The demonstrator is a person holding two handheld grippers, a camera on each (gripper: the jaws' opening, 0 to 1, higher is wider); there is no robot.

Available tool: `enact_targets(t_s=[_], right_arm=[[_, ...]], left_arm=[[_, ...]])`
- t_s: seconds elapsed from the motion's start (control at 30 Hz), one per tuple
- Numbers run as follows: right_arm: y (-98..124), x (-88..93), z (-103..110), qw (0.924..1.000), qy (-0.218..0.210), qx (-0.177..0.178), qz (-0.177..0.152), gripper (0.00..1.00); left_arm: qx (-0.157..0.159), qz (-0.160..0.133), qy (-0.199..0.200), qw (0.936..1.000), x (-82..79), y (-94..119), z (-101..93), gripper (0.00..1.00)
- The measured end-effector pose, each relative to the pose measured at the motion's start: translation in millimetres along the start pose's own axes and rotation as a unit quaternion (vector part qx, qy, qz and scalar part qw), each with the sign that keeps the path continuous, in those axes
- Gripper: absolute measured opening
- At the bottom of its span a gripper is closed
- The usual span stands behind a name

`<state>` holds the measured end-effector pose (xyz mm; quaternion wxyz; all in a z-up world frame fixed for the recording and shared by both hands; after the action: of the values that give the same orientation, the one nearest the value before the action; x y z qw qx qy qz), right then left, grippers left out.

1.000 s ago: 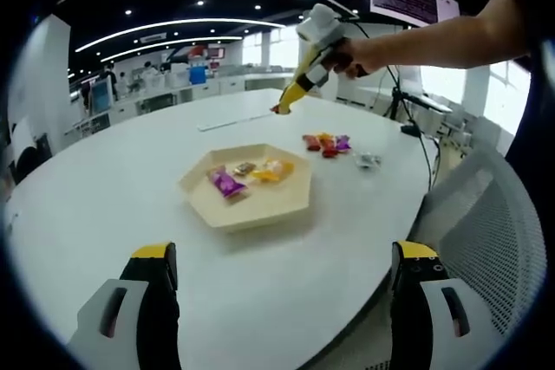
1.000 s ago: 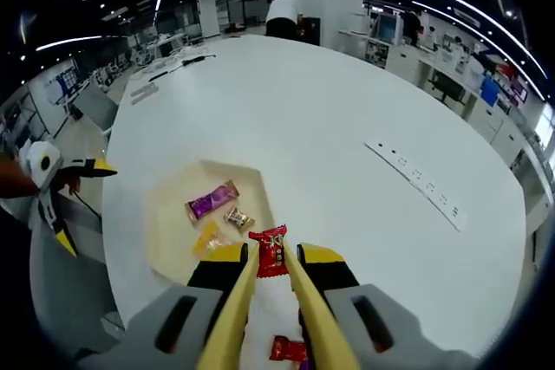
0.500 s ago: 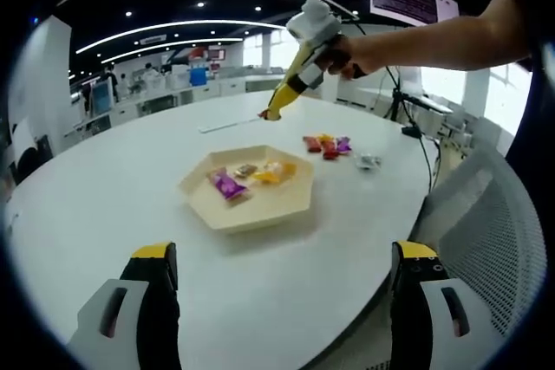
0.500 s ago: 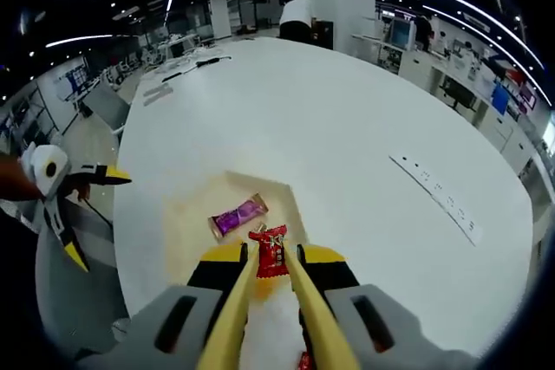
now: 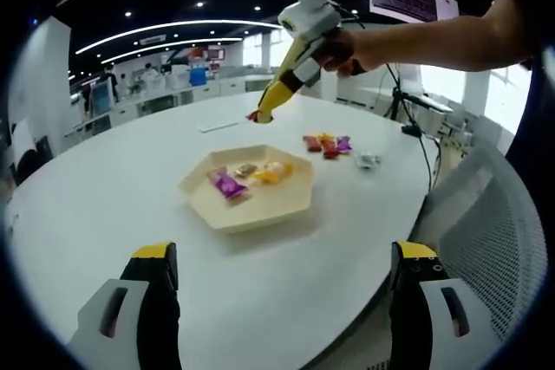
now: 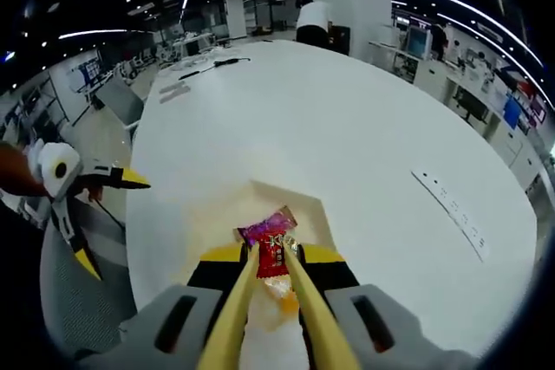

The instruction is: Place the target food into the container with the food tongs after gripping and lifting it, then release it inside without dropping or visibly crushing the food.

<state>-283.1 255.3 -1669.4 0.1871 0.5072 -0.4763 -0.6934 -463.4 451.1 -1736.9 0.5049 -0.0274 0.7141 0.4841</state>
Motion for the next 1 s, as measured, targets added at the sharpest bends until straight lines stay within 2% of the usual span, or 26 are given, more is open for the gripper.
enact_targets(t_s=[0.4,0.7,1.0], right_arm=[[-9,-17.2,37,0.9995,0.022,-0.022,-0.003,0.21],[-10,-19.2,44,0.9989,0.041,-0.021,-0.005,0.24],[3,-16.5,39,0.9983,0.045,-0.024,-0.026,0.27]], left_arm=[[0.000,0.001,-0.001,1.0000,0.2,0,-0.3,0.99],[0.000,0.001,-0.001,1.0000,0.6,0,0.1,0.99],[0.001,0.003,-0.004,1.0000,0.8,-1,-0.9,0.99]])
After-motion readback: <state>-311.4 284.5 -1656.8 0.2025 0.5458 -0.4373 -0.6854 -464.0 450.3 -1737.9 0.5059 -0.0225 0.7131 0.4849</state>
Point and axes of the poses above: the point that each gripper's makers call its tool centre point, and the gripper's own axes: y roughly backward along the fingers, z roughly to its left, x roughly out of its underside, the point moved 8 cm from there along y, roughly backward along the fingers, and after that the axes turned 13 degrees about z, right-handed, at the moved point
